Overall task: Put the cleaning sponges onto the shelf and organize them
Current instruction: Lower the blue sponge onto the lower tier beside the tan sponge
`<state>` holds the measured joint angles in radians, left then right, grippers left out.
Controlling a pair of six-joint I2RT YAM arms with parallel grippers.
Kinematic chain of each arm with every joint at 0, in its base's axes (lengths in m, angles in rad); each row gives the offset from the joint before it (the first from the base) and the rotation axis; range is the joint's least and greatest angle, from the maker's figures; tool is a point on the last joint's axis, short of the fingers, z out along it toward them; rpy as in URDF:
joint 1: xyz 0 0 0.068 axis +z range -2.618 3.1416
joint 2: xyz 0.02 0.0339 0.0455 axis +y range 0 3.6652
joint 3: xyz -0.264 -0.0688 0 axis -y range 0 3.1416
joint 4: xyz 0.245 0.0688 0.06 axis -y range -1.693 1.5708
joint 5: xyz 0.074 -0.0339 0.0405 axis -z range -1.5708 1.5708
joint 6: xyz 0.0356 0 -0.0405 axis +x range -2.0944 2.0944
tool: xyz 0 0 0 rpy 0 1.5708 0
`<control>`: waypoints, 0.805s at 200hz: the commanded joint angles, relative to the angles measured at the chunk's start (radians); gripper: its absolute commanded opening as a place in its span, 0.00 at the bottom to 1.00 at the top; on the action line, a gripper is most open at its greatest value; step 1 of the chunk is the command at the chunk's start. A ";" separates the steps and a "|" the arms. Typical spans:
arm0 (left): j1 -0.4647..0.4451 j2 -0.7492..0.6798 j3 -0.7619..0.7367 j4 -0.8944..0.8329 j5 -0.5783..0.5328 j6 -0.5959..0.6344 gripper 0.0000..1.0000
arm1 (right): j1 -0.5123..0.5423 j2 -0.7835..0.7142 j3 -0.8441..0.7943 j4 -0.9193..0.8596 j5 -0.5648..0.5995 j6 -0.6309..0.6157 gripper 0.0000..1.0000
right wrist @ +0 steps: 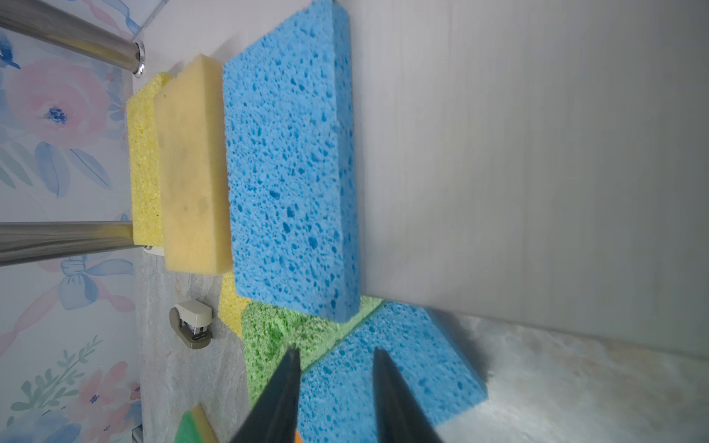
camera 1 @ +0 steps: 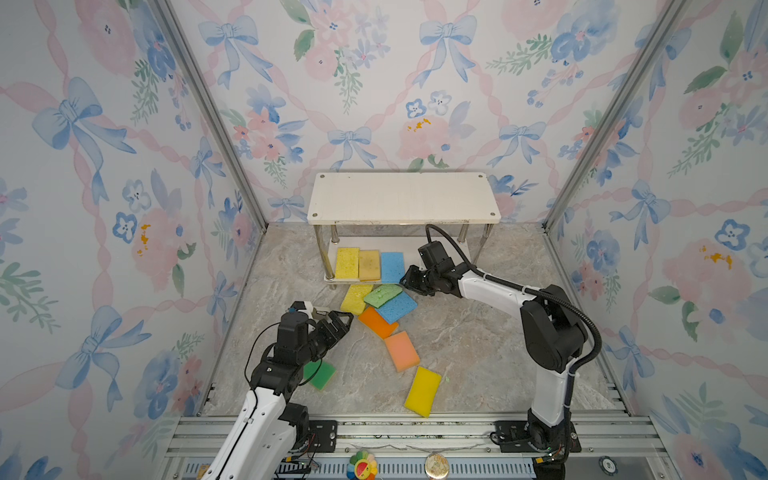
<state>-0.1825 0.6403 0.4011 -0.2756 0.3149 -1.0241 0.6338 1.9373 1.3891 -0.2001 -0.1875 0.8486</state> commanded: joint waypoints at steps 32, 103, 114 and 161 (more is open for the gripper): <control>0.006 -0.004 -0.010 -0.017 0.016 0.029 0.98 | 0.039 0.001 -0.017 0.121 -0.033 0.072 0.11; 0.009 -0.008 0.004 -0.044 0.016 0.047 0.98 | 0.038 0.092 0.023 0.190 -0.046 0.118 0.07; 0.011 -0.008 0.005 -0.048 0.015 0.048 0.98 | 0.036 0.100 0.025 0.194 -0.046 0.119 0.07; 0.014 -0.003 0.003 -0.048 0.011 0.053 0.98 | 0.025 0.127 0.037 0.200 -0.047 0.122 0.06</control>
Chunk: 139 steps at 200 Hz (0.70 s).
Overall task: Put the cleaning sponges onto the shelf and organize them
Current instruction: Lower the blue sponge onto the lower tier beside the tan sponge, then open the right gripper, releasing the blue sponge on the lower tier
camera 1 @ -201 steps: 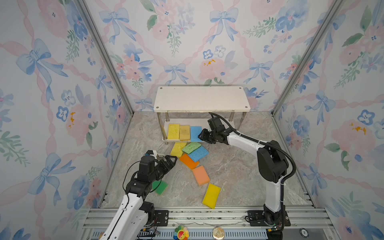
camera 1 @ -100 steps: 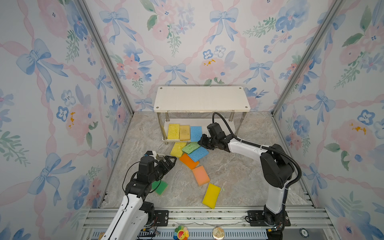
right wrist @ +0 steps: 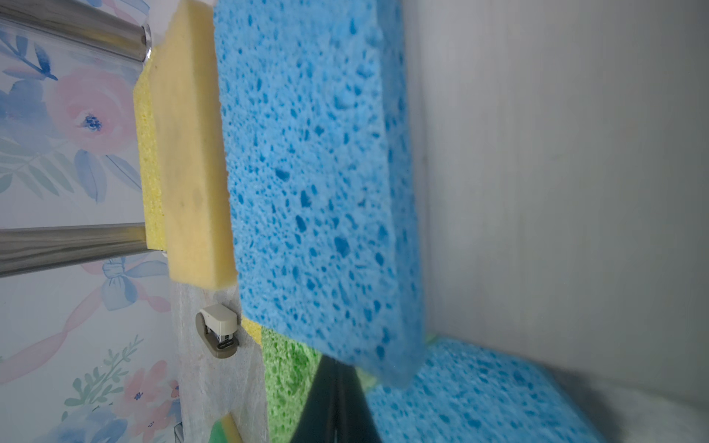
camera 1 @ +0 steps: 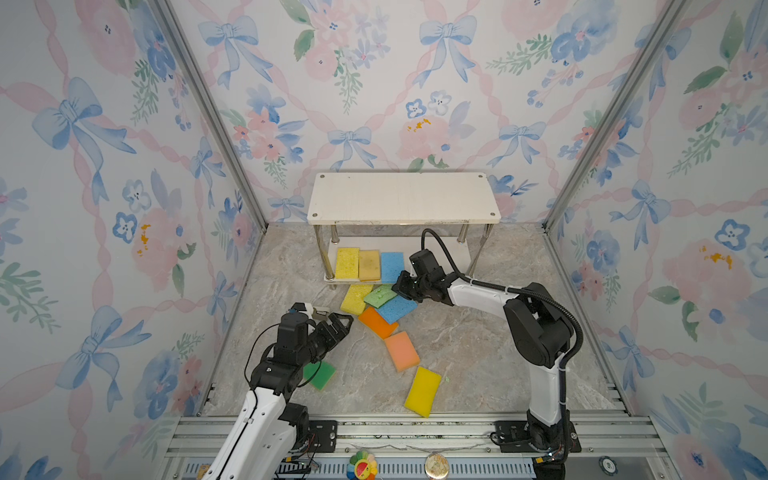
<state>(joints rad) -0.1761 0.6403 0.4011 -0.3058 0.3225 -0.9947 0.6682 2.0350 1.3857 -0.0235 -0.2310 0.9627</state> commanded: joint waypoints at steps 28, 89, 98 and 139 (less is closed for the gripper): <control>0.007 0.002 0.002 -0.019 0.000 0.027 0.98 | -0.016 0.046 0.064 0.020 -0.004 0.009 0.06; 0.010 0.008 0.002 -0.019 -0.003 0.035 0.98 | -0.024 0.080 0.112 0.009 -0.002 0.007 0.06; 0.010 0.007 0.003 -0.018 -0.003 0.034 0.98 | -0.025 0.083 0.118 0.010 -0.002 0.007 0.06; 0.012 0.006 -0.001 -0.019 -0.006 0.033 0.98 | -0.027 0.084 0.123 0.003 -0.002 0.005 0.06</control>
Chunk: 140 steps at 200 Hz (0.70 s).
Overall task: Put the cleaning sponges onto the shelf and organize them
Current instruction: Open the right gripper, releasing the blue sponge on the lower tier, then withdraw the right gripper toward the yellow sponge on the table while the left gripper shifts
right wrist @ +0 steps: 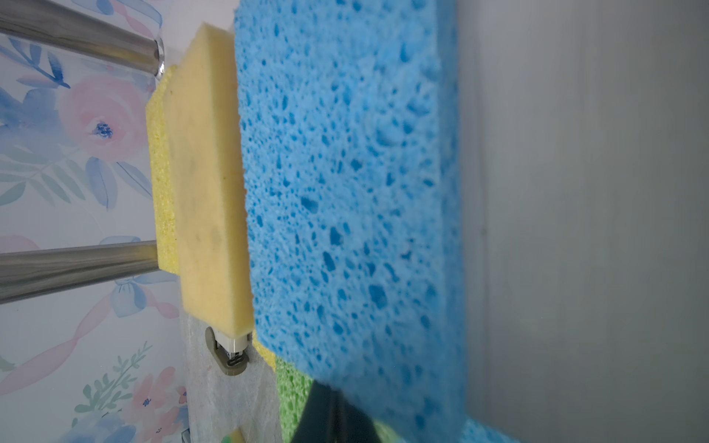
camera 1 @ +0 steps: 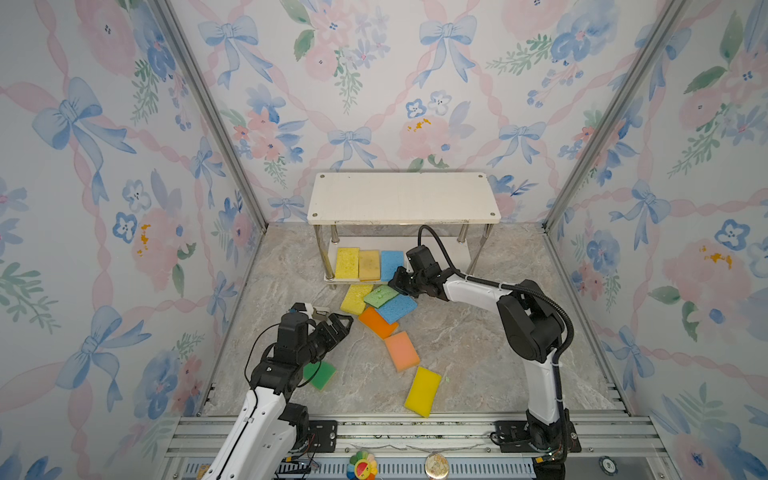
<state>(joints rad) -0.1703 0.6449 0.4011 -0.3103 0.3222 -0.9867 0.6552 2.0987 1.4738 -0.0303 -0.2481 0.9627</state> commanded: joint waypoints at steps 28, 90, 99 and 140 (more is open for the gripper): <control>0.008 0.002 0.002 -0.014 -0.006 0.026 0.98 | -0.014 0.001 0.018 0.009 0.013 0.005 0.06; 0.007 -0.019 -0.002 -0.014 0.013 0.029 0.98 | 0.022 -0.152 -0.095 -0.007 0.039 -0.014 0.14; 0.006 -0.024 -0.004 -0.014 0.018 0.029 0.98 | 0.035 -0.183 -0.114 -0.017 0.051 -0.020 0.16; 0.006 -0.004 0.008 -0.012 0.019 0.021 0.98 | 0.077 -0.305 -0.203 -0.082 0.061 -0.020 0.28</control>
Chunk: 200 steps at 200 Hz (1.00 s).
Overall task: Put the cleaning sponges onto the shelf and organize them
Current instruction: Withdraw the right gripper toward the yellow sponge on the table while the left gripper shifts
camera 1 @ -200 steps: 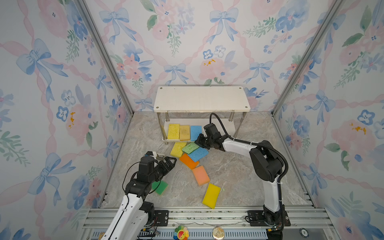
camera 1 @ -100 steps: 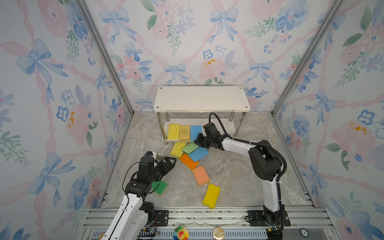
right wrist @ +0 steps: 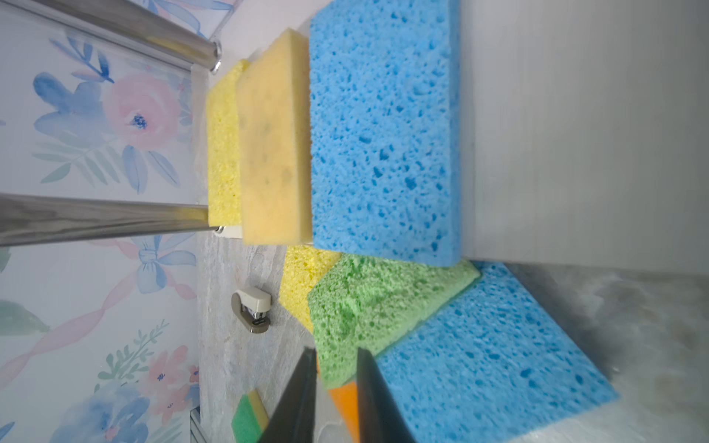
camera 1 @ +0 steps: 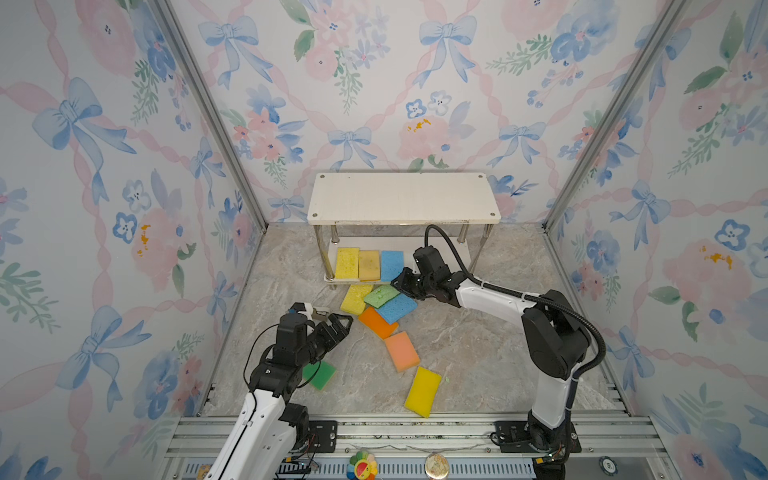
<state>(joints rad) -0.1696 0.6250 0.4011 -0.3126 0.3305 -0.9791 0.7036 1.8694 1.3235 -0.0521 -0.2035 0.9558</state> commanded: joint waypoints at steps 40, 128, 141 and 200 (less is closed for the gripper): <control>0.004 0.112 0.044 -0.009 -0.021 0.026 0.98 | 0.047 -0.150 -0.124 -0.176 -0.031 -0.068 0.38; -0.166 0.400 0.177 0.025 -0.035 0.051 0.98 | 0.155 -0.291 -0.233 -0.410 -0.022 -0.043 0.61; -0.182 0.409 0.169 0.037 -0.032 0.067 0.98 | 0.187 -0.315 -0.249 -0.452 0.016 -0.012 0.63; -0.270 0.437 0.144 0.069 -0.002 0.120 0.98 | 0.298 -0.454 -0.382 -0.600 0.099 0.146 0.74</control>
<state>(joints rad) -0.4088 1.0298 0.5514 -0.2634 0.3149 -0.9031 0.9752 1.4754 1.0004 -0.5247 -0.1555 1.0172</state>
